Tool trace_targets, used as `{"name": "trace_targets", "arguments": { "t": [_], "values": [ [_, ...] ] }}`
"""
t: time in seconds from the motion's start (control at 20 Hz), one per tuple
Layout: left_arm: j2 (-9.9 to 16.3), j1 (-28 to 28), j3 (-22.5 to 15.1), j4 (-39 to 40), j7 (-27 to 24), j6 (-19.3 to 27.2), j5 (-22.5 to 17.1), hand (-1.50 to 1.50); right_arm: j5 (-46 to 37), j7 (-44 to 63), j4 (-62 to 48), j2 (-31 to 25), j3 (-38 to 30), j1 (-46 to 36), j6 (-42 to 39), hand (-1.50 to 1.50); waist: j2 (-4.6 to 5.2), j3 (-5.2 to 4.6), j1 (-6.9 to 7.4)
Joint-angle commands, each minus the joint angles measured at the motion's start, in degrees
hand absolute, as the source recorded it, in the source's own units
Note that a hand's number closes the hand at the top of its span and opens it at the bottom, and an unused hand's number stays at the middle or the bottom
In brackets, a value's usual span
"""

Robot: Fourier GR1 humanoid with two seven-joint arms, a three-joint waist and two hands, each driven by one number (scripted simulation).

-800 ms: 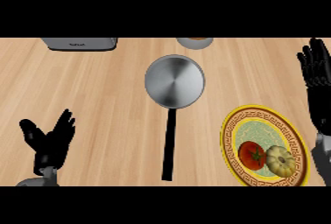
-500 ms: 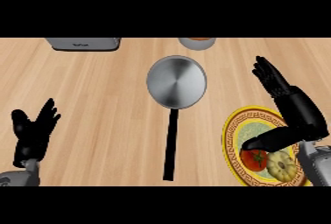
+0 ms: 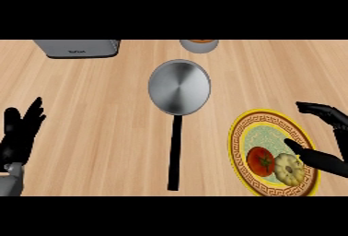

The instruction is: Pick the squash from the plate and place it in the pan

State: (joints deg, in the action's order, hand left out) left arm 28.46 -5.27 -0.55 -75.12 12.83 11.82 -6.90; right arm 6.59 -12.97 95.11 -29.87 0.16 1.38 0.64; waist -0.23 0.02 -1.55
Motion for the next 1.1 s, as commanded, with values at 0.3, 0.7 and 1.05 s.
{"name": "trace_targets", "arguments": {
  "t": [0.3, 0.7, 1.05],
  "values": [
    [-1.94, -3.78, -1.13, 2.03, 1.03, 0.18, 3.47, 0.00, -7.98, 9.96, 13.33, -11.98, -0.58, 3.39, -6.81, -1.50, 0.27, -0.13, 1.08],
    [-0.35, -0.79, -0.15, 1.07, -0.85, -2.53, 2.20, 0.00, -20.46, 31.76, 21.87, -26.73, 7.02, 0.41, -16.97, -1.50, 0.40, -0.33, 2.98],
    [-1.56, -3.23, -1.16, 0.62, 0.79, -1.79, 3.68, 0.00, -24.04, 50.63, 24.02, -27.07, 19.81, -9.87, -29.52, -1.50, 0.59, -0.22, 3.86]
  ]
}}
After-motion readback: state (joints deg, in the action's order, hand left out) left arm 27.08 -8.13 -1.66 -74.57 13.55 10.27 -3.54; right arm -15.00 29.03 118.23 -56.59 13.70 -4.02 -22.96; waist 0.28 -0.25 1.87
